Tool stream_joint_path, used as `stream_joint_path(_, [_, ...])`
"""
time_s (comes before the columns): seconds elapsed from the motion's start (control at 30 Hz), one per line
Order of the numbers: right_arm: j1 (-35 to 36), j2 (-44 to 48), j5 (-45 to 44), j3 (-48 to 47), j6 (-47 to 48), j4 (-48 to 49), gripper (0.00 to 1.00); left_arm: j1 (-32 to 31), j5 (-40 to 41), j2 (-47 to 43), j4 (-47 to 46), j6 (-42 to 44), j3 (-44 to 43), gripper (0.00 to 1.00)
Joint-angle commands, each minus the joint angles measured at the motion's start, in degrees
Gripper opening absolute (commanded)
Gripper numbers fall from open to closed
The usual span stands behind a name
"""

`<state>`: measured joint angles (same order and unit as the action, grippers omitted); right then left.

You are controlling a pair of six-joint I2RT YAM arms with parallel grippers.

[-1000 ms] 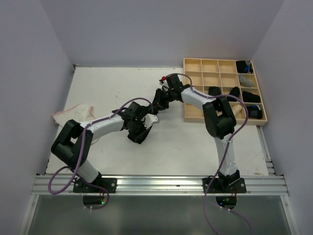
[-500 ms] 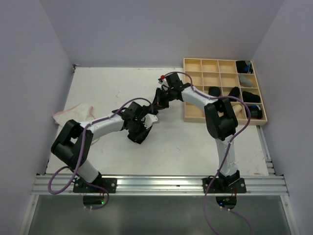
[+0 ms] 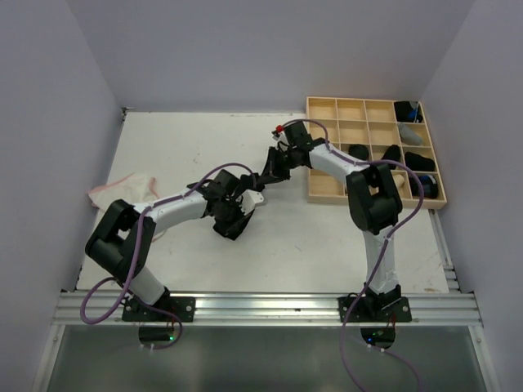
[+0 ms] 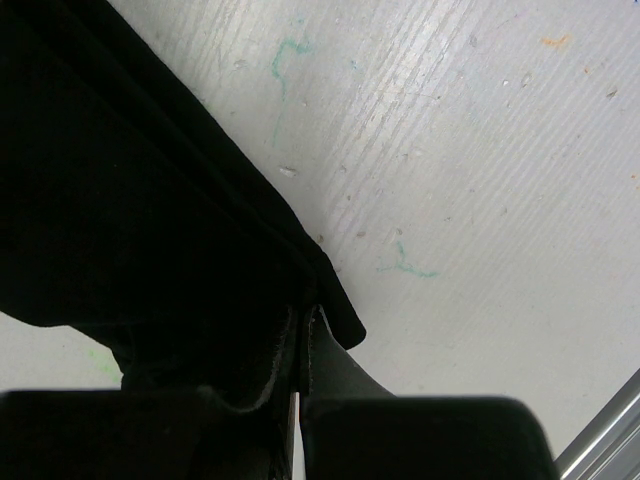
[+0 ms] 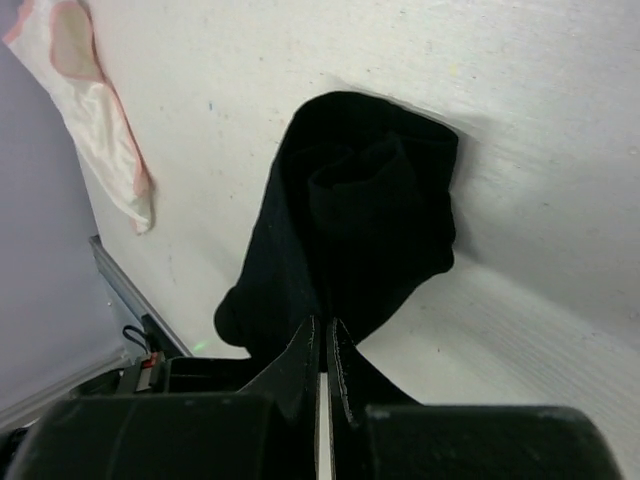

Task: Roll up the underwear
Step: Fold the underwear

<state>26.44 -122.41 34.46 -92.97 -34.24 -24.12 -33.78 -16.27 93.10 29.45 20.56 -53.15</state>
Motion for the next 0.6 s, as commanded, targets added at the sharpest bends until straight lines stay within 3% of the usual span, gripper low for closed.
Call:
stream_joint_path(0.0, [-0.33, -0.54, -3.34, 0.16, 2.86, -1.54, 0.0, 0.91, 4.5, 2.88, 3.77, 1.15, 2.52, 0.0])
stream_joint_path(0.4, [-0.33, -9.33, -8.7, -2.65, 6.55, -1.89, 0.0, 0.91, 2.74, 1.04, 5.53, 2.03, 3.57, 0.0])
stream_joint_path(0.57, [-0.42, -12.76, -10.37, -5.64, 7.52, -2.59, 0.0, 0.91, -1.91, 1.03, 7.99, 4.31, 2.96, 0.0])
